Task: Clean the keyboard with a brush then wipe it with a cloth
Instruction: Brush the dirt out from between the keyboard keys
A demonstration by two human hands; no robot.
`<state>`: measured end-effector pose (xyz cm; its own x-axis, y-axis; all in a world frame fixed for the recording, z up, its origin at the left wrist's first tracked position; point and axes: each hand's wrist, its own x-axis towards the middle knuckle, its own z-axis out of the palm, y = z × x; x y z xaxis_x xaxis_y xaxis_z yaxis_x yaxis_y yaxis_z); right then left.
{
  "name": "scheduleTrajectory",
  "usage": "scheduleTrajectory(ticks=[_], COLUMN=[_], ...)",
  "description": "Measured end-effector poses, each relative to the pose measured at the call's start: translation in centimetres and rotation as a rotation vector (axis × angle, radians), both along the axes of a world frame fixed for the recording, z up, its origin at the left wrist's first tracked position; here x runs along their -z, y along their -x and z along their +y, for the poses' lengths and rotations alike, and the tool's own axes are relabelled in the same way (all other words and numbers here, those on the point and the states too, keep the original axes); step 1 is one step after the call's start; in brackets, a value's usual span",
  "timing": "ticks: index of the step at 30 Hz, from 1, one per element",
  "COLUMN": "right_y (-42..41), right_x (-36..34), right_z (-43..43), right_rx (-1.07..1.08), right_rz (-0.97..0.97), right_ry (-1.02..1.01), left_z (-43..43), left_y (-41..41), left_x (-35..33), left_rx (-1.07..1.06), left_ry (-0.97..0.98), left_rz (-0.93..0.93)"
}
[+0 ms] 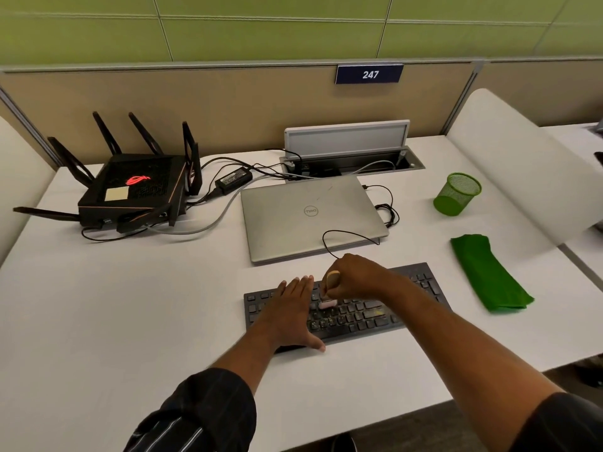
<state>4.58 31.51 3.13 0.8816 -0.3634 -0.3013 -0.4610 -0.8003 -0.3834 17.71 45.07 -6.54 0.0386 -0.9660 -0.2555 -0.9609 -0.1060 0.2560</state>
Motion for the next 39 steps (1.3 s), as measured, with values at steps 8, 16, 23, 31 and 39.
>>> scheduleTrajectory(ticks=[8,16,23,31,39], right_y=[1.8,3.0,4.3,5.1,6.8], right_x=[0.8,-0.4,0.3,0.1,0.3], right_z=[-1.9,-2.4,-3.6,-4.5,-5.6], right_rx=[-0.041,0.007,-0.038,-0.005,-0.046], right_rz=[0.136,-0.04,0.078,-0.029,0.046], right_ry=[0.184,-0.01,0.121,0.007,0.08], left_z=[-1.0,-1.8,-2.7,-3.5,-4.2], left_y=[1.7,3.4,4.5,5.9,7.1], left_x=[-0.2,-0.4,-0.3,-0.1,-0.5], left_rx=[-0.008,-0.04,-0.075,-0.101,-0.115], left_ry=[-0.005,-0.013,-0.024,-0.019,-0.046], left_rz=[-0.052,-0.082,-0.076,-0.102,-0.092])
